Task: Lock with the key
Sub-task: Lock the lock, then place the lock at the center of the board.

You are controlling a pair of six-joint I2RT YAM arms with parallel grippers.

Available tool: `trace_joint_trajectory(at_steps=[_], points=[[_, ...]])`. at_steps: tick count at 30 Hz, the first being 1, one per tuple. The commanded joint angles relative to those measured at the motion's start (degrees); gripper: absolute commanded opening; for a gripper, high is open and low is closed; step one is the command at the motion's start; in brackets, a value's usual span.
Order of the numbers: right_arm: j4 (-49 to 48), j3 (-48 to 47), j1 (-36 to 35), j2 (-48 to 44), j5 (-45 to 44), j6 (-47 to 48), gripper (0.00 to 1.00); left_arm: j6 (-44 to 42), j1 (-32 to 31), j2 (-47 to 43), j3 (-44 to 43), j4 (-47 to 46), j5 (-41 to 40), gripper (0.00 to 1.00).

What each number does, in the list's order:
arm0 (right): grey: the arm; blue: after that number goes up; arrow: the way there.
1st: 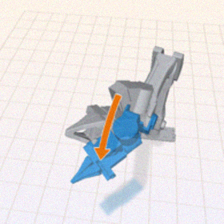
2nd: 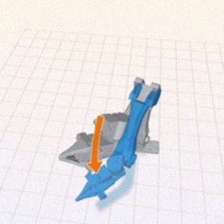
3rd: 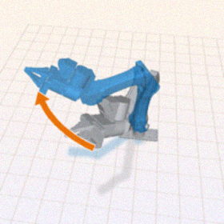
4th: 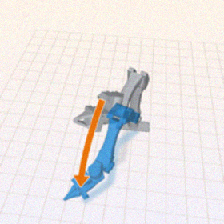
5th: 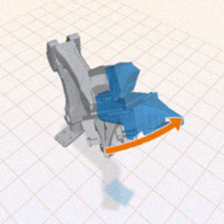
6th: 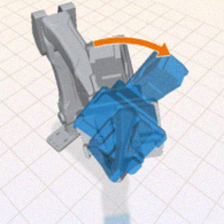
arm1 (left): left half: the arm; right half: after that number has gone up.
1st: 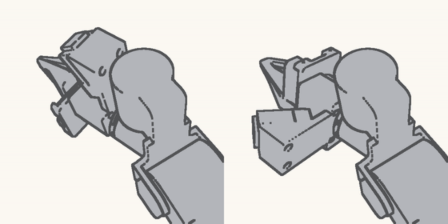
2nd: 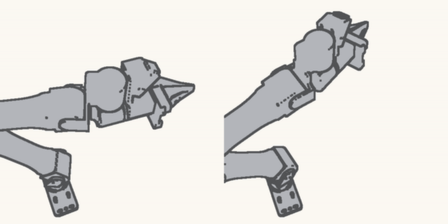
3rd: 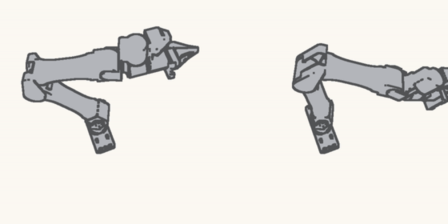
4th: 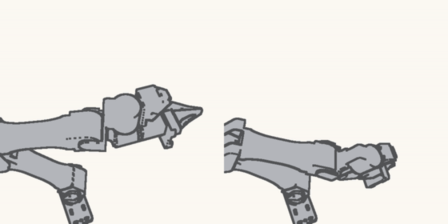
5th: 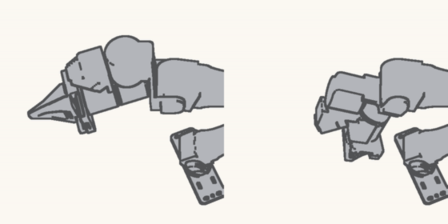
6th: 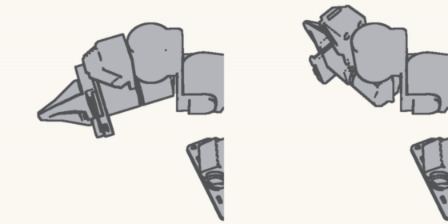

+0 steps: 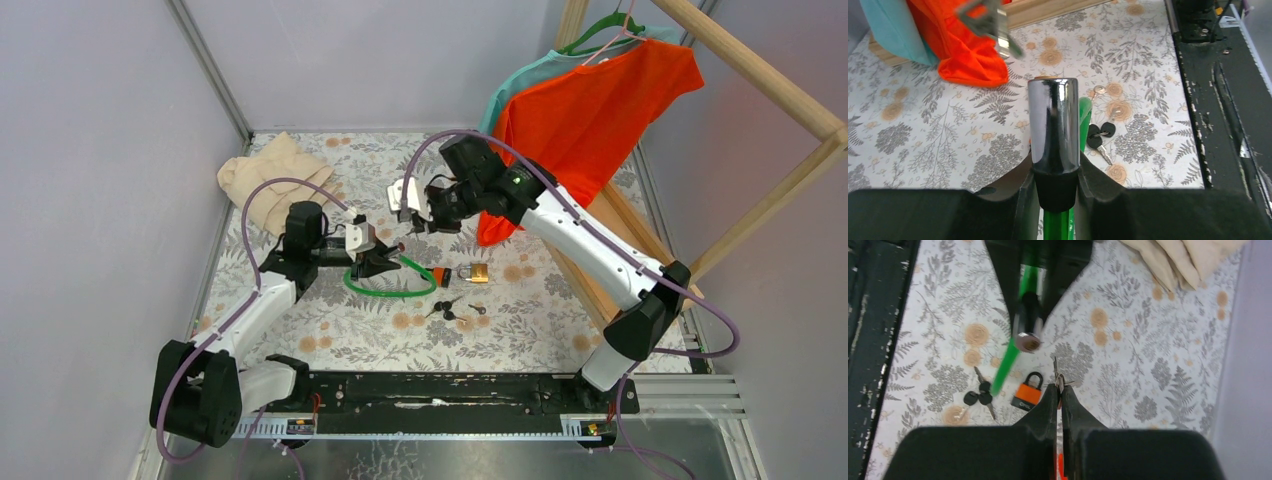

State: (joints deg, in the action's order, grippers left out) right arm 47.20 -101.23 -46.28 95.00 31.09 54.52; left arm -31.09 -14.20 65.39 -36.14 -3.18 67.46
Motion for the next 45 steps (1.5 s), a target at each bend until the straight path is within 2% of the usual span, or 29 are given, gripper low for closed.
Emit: trace_joint_trajectory(at_steps=[1, 5, 8, 13, 15, 17, 19, 25, 30, 34, 35, 39, 45], points=[[1.9, -4.1, 3.1, -1.2, -3.8, 2.4, 0.00, -3.4, -0.2, -0.2, 0.9, 9.0, 0.0, 0.00], [1.8, -4.2, 6.7, -2.5, 0.7, -1.3, 0.00, -1.9, 0.4, -0.5, -0.4, 9.8, 0.4, 0.00], [-1.0, -1.6, 7.3, -5.1, 2.1, -5.9, 0.00, 5.6, 0.7, -0.7, -4.8, 11.7, -1.3, 0.00], [-6.2, 5.6, 7.5, -10.0, 0.3, -12.3, 0.00, 10.3, 0.9, 0.1, -19.3, 30.7, -9.3, 0.00], [-7.4, 8.1, 7.5, -11.3, -1.1, -14.3, 0.00, 8.5, 0.8, 1.2, -24.4, 40.6, -11.6, 0.00], [-8.1, 9.8, 7.4, -11.6, -2.1, -15.9, 0.00, 7.1, 1.1, 2.6, -27.4, 47.7, -12.0, 0.00], [-9.2, 10.8, 7.4, -11.5, -2.5, -17.5, 0.00, 7.9, 1.5, 3.7, -28.0, 50.7, -12.3, 0.00], [-13.2, 15.5, 7.4, -11.0, -0.5, -20.4, 0.00, 16.9, 6.4, 6.8, -26.7, 41.5, -14.2, 0.00], [-13.7, 17.8, 7.3, -9.3, 2.5, -22.5, 0.01, 18.5, 8.6, 17.7, -31.9, 44.5, -12.1, 0.03], [-15.6, 19.6, 7.2, -7.7, 5.7, -24.9, 0.01, 21.3, 10.8, 24.2, -33.1, 40.8, -13.4, 0.07], [-16.1, 19.5, 6.6, -6.0, 7.2, -26.0, 0.01, 21.0, 11.9, 29.5, -36.1, 40.3, -14.9, 0.11], [-17.8, 19.7, 3.1, -2.4, 4.1, -27.9, 0.02, 19.0, 13.3, 38.1, -42.0, 41.0, -15.9, 0.16], [-20.0, 18.6, 0.2, 4.4, 6.4, -33.2, 0.04, 16.2, 13.4, 45.9, -44.6, 41.7, -19.1, 0.27]])
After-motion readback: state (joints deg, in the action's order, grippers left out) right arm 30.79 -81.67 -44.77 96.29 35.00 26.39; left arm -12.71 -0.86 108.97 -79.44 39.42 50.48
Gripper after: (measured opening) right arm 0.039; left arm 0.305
